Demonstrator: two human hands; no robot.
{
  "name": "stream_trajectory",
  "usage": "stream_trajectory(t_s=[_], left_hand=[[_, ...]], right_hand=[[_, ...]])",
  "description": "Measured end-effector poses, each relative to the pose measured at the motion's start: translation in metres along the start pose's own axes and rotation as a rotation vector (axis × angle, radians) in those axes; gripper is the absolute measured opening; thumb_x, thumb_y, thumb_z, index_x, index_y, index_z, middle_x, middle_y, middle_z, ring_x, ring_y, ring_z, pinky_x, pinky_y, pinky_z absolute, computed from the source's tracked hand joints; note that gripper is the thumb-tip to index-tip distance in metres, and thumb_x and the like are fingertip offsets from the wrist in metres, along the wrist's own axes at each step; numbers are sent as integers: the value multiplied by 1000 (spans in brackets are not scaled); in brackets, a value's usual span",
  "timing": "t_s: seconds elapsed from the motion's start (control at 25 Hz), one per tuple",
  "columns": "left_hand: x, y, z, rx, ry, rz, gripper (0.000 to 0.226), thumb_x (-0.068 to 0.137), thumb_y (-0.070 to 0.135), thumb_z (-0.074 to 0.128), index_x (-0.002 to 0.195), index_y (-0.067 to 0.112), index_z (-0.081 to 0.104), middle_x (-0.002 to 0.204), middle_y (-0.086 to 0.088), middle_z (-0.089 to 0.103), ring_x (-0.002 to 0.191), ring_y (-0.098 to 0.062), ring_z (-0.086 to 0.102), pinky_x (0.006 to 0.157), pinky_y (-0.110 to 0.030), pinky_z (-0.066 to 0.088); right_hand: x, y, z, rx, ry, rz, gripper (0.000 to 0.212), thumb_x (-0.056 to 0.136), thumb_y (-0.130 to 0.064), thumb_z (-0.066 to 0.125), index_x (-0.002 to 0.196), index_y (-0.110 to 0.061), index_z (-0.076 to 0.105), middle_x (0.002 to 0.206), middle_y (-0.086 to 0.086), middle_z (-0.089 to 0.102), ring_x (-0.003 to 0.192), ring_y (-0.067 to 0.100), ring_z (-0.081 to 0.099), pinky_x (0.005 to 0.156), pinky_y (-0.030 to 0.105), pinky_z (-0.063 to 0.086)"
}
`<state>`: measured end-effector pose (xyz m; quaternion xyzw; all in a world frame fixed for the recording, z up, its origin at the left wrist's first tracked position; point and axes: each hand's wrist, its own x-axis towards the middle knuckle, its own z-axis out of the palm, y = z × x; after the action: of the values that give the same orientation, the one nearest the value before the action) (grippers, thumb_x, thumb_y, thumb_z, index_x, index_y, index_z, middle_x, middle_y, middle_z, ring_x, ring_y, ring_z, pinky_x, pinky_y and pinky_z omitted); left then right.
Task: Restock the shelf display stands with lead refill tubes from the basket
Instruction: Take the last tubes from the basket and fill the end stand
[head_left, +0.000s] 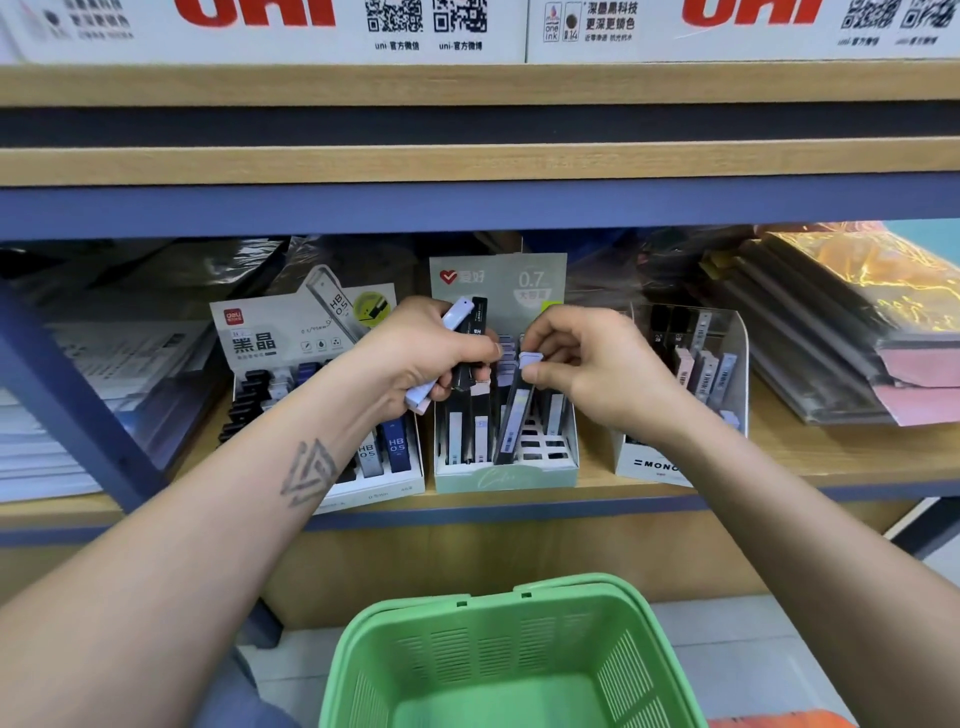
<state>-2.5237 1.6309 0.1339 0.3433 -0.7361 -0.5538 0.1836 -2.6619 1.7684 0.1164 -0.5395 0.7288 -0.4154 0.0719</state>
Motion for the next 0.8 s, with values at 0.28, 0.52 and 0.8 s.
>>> stream_trajectory(t_s=[0.28,0.52,0.8], left_hand=[[-8,2,-8,-22,6,8,28,83,10,76,107,-4,68,64,-9,65,38,-11,36,37,-19,29],[-13,5,-11,-15,8,2,26,84,9,75,107,-3,69,62,-7,64,36,-10,35,34,-17,28],[-11,4,-8,-12,15,6,28,84,9,75,108,-4,68,64,-9,64,36,-10,35,34,-17,28]], right_hand=[[-1,5,4,2,86,23,16,85,-9,79,90,-20,69,85,-3,69,82,16,65,79,34,57],[0,4,4,28,72,27,19,83,-10,81,84,-22,67,82,-2,70,82,17,66,76,31,56],[-5,4,16,-84,8,-73,7,85,-13,80,90,-17,76,82,-7,71,79,8,66,76,29,56]])
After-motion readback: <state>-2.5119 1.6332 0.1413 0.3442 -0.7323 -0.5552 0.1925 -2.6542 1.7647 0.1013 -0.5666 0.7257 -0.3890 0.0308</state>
